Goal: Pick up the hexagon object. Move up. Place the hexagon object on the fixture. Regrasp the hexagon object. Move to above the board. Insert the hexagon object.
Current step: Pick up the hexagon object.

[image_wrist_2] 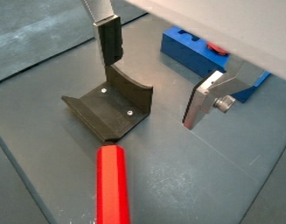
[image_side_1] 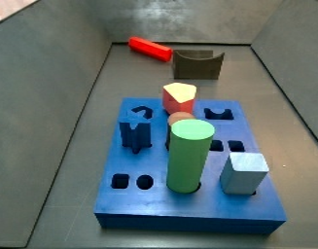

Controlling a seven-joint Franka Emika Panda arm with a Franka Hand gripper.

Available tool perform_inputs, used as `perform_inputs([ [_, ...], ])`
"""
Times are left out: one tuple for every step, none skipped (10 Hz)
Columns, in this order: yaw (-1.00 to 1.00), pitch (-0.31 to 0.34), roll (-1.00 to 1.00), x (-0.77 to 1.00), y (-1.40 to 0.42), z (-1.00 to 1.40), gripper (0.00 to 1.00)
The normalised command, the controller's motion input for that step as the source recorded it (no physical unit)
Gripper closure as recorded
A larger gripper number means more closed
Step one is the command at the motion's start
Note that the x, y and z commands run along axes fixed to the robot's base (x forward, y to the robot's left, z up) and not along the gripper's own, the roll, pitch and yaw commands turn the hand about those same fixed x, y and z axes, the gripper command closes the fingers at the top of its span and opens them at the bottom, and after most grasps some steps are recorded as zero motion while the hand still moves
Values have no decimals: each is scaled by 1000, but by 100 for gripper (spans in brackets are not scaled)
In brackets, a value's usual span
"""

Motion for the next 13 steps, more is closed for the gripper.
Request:
perform_inputs([
  [343,-90,-26,23,366,-814,0],
  [509,0,26,226,586,-1000,0],
  [560,-37,0,214,554,-1000,0],
  [617,-37,0,163,523,-1000,0],
  [720,-40,0,69,437,-1000,0],
  [726,-31,0,71,423,-1000,0],
  [714,-20,0,66,363,-1000,0],
  [631,-19,0,3,277,-1000,0],
  [531,-16,0,0,214,-1000,0],
  [497,-19,0,0,174,-1000,0],
  [420,-11,0,0,89,-1000,0],
  [380,-9,0,0,54,-1000,0],
  [309,-3,0,-51,3,-1000,0],
])
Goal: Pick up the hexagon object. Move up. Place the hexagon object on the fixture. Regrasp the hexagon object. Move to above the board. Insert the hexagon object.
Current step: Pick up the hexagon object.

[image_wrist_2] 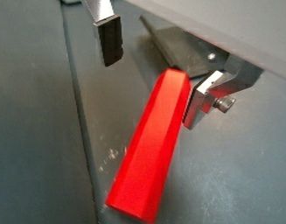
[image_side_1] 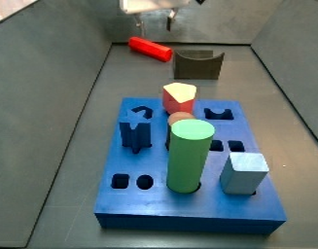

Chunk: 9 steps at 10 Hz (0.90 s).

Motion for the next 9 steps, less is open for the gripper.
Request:
perform_inputs([
  [297,-1,0,-43,0,-1000,0],
  [274,0,0,-66,0,-1000,0],
  [274,0,0,-80,0,-1000,0],
  [274,0,-3,-80,0,-1000,0],
  [274,0,-14,-74,0,-1000,0],
  [266,0,-44,-103,0,-1000,0],
  [274,11,-91,-31,-100,-923,0],
  [-23,121,0,146,0,103,0],
  [0,-7,0,0,0,0,0],
])
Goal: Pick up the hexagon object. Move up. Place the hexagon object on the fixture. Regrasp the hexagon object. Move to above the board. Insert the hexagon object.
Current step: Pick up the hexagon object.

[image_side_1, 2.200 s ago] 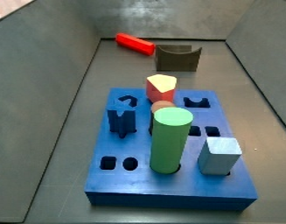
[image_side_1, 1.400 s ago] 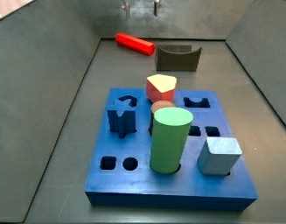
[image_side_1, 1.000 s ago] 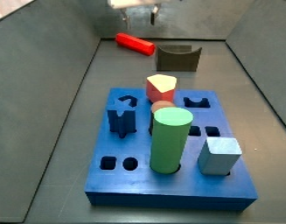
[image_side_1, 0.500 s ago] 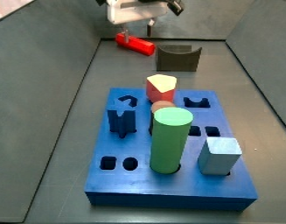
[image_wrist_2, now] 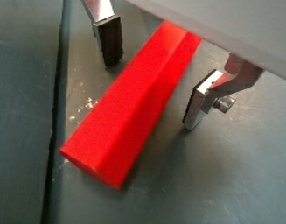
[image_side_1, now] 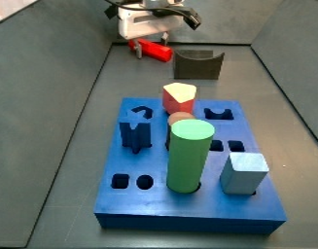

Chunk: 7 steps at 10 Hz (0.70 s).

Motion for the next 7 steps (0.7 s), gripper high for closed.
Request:
perform_inputs([
  [0,0,0,0,0,0,0],
  [0,0,0,0,0,0,100],
  [0,0,0,0,0,0,100],
  [0,0,0,0,0,0,100],
  [0,0,0,0,0,0,100],
  [0,0,0,0,0,0,100],
  [0,0,0,0,0,0,100],
])
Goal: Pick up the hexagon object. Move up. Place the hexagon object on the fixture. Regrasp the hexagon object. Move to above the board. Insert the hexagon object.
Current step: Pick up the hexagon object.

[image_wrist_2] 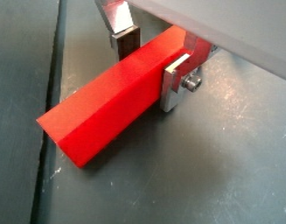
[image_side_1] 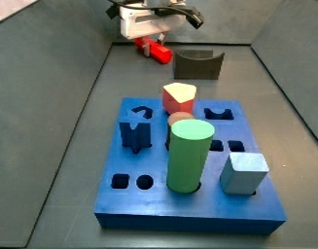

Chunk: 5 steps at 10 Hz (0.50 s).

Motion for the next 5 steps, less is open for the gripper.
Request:
perform_inputs([
  [0,0,0,0,0,0,100],
  [0,0,0,0,0,0,100],
  [0,0,0,0,0,0,100],
  [0,0,0,0,0,0,100],
  [0,0,0,0,0,0,100],
])
